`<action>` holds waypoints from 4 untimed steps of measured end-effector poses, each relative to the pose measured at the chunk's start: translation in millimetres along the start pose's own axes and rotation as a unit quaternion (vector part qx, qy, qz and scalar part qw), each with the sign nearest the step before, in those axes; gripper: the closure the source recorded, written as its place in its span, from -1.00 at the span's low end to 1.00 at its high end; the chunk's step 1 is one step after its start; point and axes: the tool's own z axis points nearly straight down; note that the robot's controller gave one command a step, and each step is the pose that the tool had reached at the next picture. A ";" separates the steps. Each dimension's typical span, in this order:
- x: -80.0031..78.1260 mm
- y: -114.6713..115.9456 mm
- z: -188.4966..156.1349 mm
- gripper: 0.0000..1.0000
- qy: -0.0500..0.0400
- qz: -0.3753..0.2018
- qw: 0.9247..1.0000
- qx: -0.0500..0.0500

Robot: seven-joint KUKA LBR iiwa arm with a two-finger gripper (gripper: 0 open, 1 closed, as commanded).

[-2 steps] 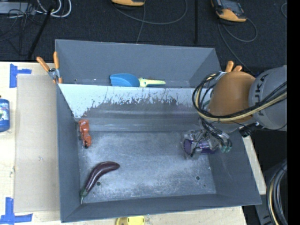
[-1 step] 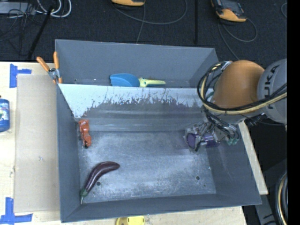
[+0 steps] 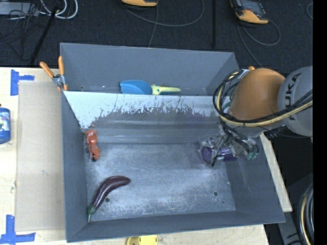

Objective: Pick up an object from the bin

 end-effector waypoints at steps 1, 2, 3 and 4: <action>0.6 -8.7 32.6 1.00 -0.001 -0.008 1.000 0.000; 15.3 -3.7 40.4 1.00 0.000 -0.003 1.000 -0.001; -11.5 -22.7 -37.4 1.00 -0.001 -0.006 1.000 0.000; -11.4 -22.8 -37.3 1.00 -0.001 -0.005 1.000 0.000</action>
Offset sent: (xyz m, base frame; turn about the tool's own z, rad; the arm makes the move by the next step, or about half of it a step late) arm -0.0195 -0.0086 -0.0380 0.0005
